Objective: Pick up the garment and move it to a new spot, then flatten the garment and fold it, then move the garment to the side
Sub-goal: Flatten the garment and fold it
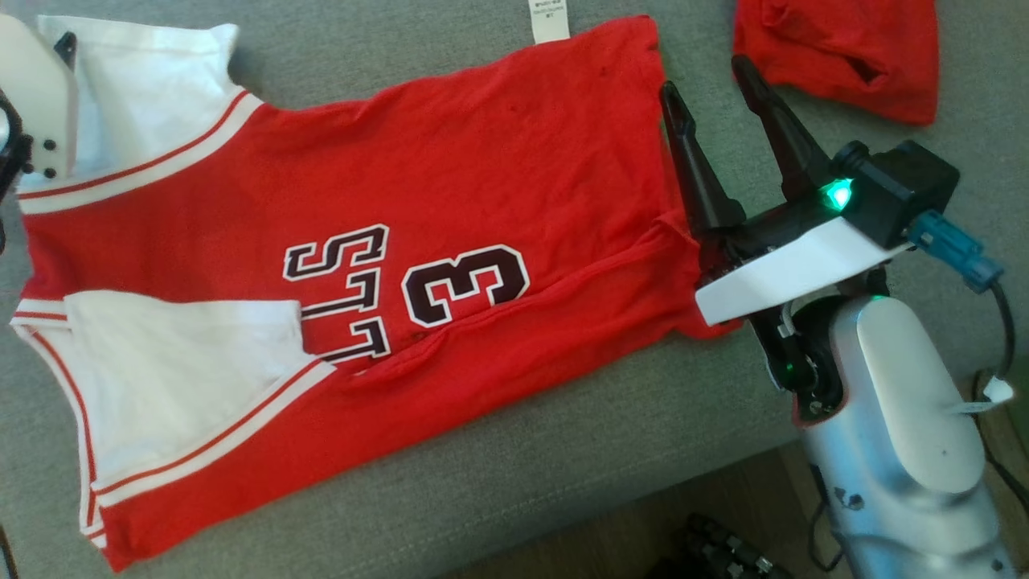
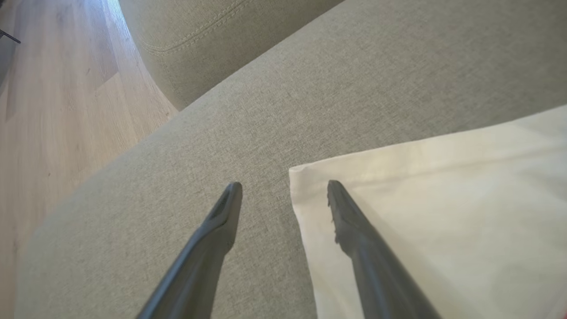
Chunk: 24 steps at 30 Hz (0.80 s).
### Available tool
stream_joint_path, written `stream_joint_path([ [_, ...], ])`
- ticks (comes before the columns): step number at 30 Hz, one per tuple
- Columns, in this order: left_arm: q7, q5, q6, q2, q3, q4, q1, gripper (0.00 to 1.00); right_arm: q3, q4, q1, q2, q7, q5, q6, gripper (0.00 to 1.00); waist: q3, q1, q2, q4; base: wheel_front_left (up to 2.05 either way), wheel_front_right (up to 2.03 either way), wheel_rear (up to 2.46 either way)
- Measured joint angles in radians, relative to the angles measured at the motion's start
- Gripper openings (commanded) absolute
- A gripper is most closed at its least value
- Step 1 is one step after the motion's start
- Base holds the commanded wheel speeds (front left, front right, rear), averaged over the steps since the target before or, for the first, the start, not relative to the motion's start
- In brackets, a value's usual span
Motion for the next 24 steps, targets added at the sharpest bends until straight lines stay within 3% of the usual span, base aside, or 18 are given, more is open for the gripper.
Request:
stream_joint_path([
  [8,-0.009,-0.039,0.000,-0.008,-0.080,0.057,-0.027,0.98,-0.004,0.009,0.000,0.001,-0.008,0.006,0.000,1.00,0.009,-0.0001,0.0000,-0.006,0.00,0.00,0.00],
  [9,-0.011,-0.048,0.000,-0.009,-0.089,0.058,-0.029,0.43,-0.004,0.012,0.000,0.001,-0.012,0.006,0.000,1.00,0.009,-0.0001,0.0000,-0.005,0.00,0.00,0.00],
  [10,-0.023,-0.062,0.000,-0.010,-0.090,0.060,-0.030,0.00,-0.004,0.014,0.000,0.001,-0.012,0.006,0.000,1.00,0.009,-0.0001,0.0000,-0.003,0.00,0.00,0.00],
  [20,-0.248,-0.138,0.011,-0.030,-0.085,0.030,-0.036,0.00,-0.080,0.063,-0.022,-0.001,0.030,0.069,0.000,1.00,0.011,-0.0001,0.0000,0.053,0.00,0.00,0.00],
  [24,-0.347,-0.151,0.021,-0.062,-0.083,-0.028,-0.029,0.00,-0.104,0.098,-0.107,-0.049,0.096,0.075,0.000,1.00,0.006,-0.0001,0.0000,0.105,0.00,0.00,0.00],
])
